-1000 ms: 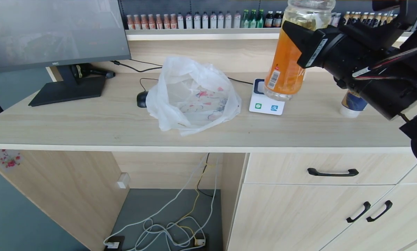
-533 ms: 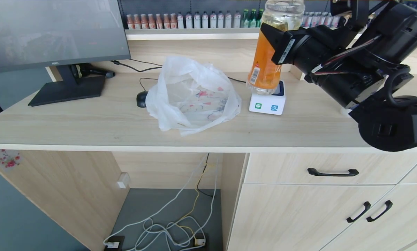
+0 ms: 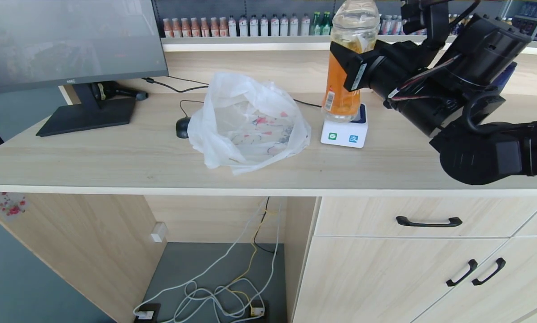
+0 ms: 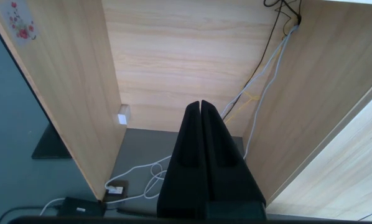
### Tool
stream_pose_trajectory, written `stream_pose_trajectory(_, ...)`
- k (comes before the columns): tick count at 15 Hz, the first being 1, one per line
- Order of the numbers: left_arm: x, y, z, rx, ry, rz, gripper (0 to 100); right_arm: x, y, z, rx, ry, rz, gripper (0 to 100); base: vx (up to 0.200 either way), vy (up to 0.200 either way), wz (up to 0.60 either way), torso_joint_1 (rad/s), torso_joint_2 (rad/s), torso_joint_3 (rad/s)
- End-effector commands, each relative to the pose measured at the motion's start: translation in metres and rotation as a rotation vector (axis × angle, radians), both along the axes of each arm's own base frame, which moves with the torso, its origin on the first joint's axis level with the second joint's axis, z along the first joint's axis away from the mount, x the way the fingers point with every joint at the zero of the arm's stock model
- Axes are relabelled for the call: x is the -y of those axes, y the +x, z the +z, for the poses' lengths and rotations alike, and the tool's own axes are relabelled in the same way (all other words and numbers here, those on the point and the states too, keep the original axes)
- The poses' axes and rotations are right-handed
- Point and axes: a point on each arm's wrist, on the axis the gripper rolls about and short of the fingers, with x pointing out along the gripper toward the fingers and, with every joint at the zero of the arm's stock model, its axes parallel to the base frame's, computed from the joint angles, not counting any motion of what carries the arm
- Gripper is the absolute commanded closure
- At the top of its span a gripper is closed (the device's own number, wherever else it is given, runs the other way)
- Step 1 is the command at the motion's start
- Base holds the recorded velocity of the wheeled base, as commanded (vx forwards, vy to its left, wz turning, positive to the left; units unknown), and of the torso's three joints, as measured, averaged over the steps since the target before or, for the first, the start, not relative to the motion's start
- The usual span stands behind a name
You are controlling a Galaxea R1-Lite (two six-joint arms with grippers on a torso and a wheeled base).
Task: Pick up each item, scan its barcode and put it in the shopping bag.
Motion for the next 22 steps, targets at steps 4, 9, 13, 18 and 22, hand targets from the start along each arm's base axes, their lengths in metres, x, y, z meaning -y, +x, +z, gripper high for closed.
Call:
stream_pose_trajectory(4,0.000,0.000,0.000,0.000,0.000,0.000,100,-0.004,0.000,0.000,0.145,-0.173,-0.089,100,0.000,0.000,0.00,0.000,0.00,0.000)
stream_pose_trajectory(9,0.000,0.000,0.000,0.000,0.000,0.000,100,-0.003,0.002,-0.002,0.244,-0.340,-0.143,100,0.000,0.000,0.00,0.000,0.00,0.000)
stream_pose_trajectory(13,0.000,0.000,0.000,0.000,0.000,0.000,100,-0.005,0.011,-0.007,0.332,-0.465,-0.138,100,0.000,0.000,0.00,0.000,0.00,0.000)
stream_pose_trajectory(18,0.000,0.000,0.000,0.000,0.000,0.000,100,0.015,0.026,0.000,0.509,-0.623,-0.165,100,0.000,0.000,0.00,0.000,0.00,0.000)
stream_pose_trajectory(22,0.000,0.000,0.000,0.000,0.000,0.000,100,0.021,0.035,0.001,0.641,-0.736,-0.156,100,0.000,0.000,0.00,0.000,0.00,0.000)
